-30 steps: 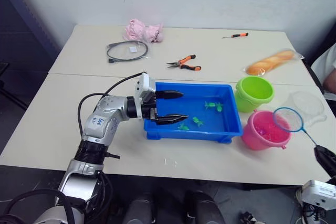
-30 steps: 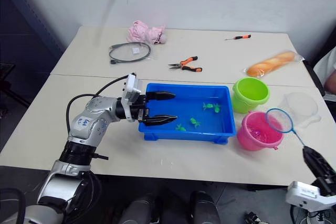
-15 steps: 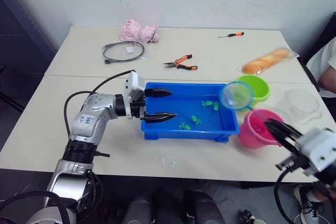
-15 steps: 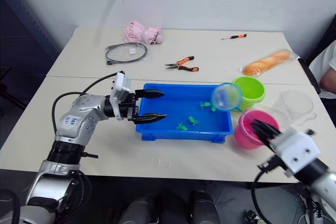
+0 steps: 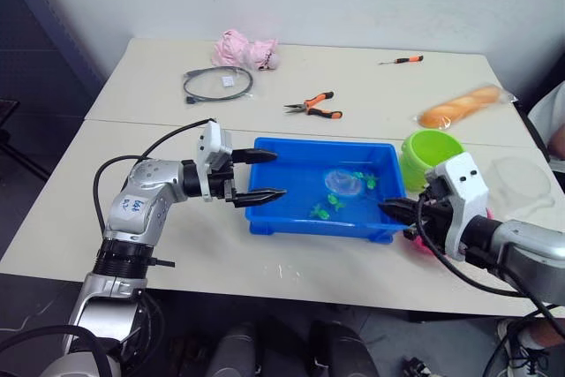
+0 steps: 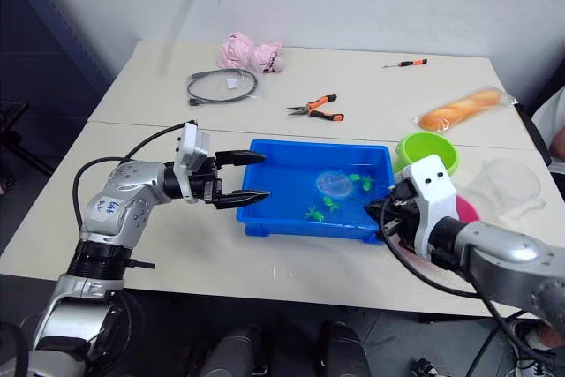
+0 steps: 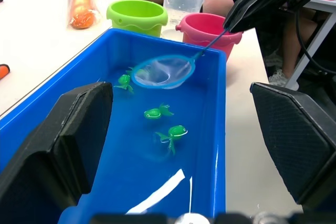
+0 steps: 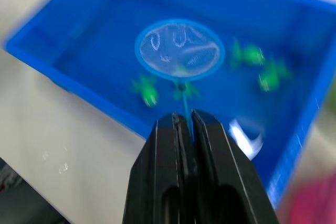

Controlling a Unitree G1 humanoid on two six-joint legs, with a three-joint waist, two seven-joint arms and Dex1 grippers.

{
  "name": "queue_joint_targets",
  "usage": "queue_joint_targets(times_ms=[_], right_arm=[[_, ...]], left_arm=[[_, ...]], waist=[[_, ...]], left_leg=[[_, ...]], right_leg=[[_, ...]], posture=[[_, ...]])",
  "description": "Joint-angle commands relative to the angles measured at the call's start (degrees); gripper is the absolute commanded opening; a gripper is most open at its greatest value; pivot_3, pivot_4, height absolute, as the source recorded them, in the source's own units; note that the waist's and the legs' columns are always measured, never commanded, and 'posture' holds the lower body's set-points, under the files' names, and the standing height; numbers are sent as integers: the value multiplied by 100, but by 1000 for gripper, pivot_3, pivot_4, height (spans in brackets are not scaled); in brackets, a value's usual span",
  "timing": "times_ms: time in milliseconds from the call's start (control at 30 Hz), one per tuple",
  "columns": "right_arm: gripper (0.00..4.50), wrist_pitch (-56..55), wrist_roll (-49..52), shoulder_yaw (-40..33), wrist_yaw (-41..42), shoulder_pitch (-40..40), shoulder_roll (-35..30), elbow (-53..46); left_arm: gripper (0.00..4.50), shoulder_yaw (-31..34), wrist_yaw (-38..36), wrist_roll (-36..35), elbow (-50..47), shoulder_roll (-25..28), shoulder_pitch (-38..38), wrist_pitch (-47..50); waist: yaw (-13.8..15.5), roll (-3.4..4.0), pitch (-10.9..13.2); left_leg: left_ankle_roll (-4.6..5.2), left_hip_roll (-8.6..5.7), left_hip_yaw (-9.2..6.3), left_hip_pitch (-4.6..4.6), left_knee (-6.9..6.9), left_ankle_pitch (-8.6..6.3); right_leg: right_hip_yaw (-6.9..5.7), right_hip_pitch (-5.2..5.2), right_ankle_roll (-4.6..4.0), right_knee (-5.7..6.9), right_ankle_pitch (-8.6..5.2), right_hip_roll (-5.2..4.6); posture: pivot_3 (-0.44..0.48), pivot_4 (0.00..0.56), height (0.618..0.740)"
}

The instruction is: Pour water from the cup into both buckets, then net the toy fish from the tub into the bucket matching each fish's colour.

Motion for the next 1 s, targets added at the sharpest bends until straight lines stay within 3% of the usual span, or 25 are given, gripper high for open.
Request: queue_joint_targets(times_ms=[33,167,367,667,1000], right_arm=[[0,104,744,73,-587,-263,-305,91],[0,91,1627,358,-1001,-475,-583,320],[0,40,1969,790,-1438,-919,-668,519],[0,132,2046,1350,-2091,-1371,-634,777],[0,477,1579,2057,-2485,-2282,-90,1239]], left_arm=[[4478,89,40,-31,-274,52,29,-40],[4478,58,58,-41,-337,36,57,-33],[4478,6,26,-35,-408,32,66,-17],[4478,30,76,-61,-500,22,99,7],[4478,131,167,-82,-581,61,170,4]], waist=[[0,0,0],[-2,0,0],[-6,0,0],[-5,0,0],[-10,0,0]], left_leg=[[0,0,0,0,0,0],[0,1,1,-1,0,0],[0,3,2,-3,2,0],[0,3,2,-8,1,0],[1,6,1,-13,0,0]], right_leg=[[0,0,0,-2,0,0],[0,-1,0,-3,0,1],[0,-2,1,-5,1,2],[-2,-4,3,-12,2,2],[-3,-5,6,-22,4,4]], posture=[[0,150,740],[0,150,740],[0,150,740],[0,150,740],[0,150,740]])
